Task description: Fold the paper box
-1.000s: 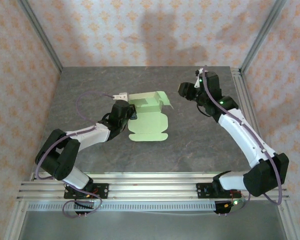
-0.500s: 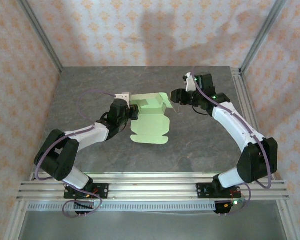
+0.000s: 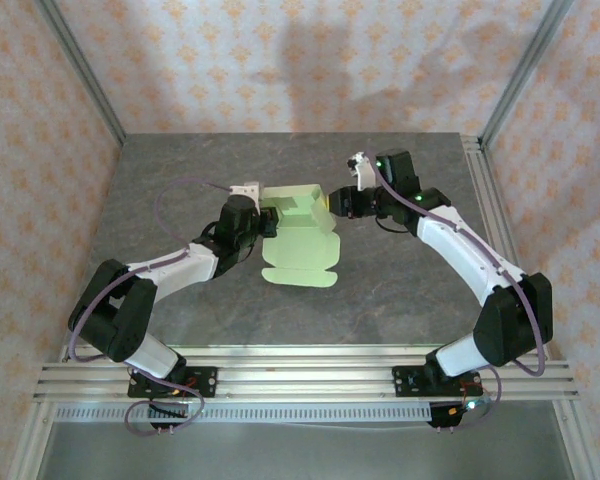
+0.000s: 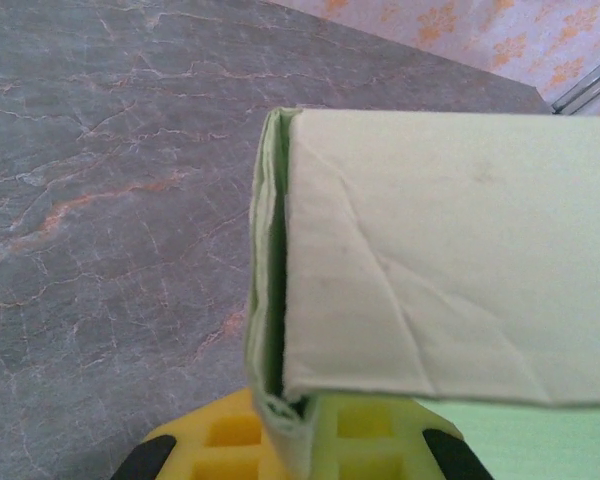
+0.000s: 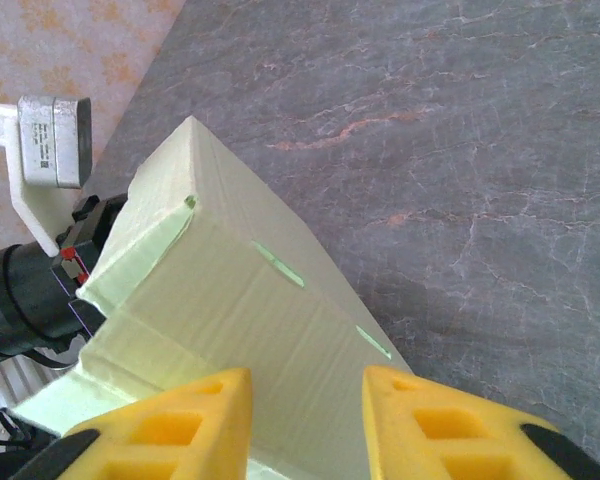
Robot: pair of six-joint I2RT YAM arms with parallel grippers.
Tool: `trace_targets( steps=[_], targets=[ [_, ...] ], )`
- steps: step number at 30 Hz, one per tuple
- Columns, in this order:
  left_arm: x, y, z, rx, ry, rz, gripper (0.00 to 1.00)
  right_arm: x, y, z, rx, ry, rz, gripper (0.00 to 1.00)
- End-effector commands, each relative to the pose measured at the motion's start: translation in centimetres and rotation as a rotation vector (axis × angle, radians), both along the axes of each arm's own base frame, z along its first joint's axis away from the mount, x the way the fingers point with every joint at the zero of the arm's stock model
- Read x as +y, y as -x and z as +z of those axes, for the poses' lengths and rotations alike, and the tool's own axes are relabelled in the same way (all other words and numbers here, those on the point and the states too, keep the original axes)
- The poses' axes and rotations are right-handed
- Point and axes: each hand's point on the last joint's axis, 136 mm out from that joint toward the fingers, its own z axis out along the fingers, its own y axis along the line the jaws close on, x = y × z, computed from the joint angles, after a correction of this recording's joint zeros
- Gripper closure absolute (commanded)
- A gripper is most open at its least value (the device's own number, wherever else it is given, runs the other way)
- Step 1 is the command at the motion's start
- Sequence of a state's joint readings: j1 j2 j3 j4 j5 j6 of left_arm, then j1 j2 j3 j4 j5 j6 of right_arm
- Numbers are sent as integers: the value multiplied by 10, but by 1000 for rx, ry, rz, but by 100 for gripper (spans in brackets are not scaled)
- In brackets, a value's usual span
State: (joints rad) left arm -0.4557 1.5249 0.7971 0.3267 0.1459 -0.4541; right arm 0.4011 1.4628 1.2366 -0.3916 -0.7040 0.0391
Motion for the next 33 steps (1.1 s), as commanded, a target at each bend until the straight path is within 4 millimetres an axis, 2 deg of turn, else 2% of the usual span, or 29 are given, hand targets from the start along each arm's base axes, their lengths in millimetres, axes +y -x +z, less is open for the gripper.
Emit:
trace_targets(
  steps=[1,12,26,33],
  targets=[
    [-3,-9,13,-11,26,6,100,8,2,5,-28,18,47,68],
    [-8,-10,5,31,30,-9,100,23,3,2,-27,1,89,67],
    [-10,-10,2,38,33,-19,100,29,5,2,-41,-29,123,52],
    [-12,-11,1,44,39,-20,100,29,13,-1,-46,-24,159,51]
  ],
)
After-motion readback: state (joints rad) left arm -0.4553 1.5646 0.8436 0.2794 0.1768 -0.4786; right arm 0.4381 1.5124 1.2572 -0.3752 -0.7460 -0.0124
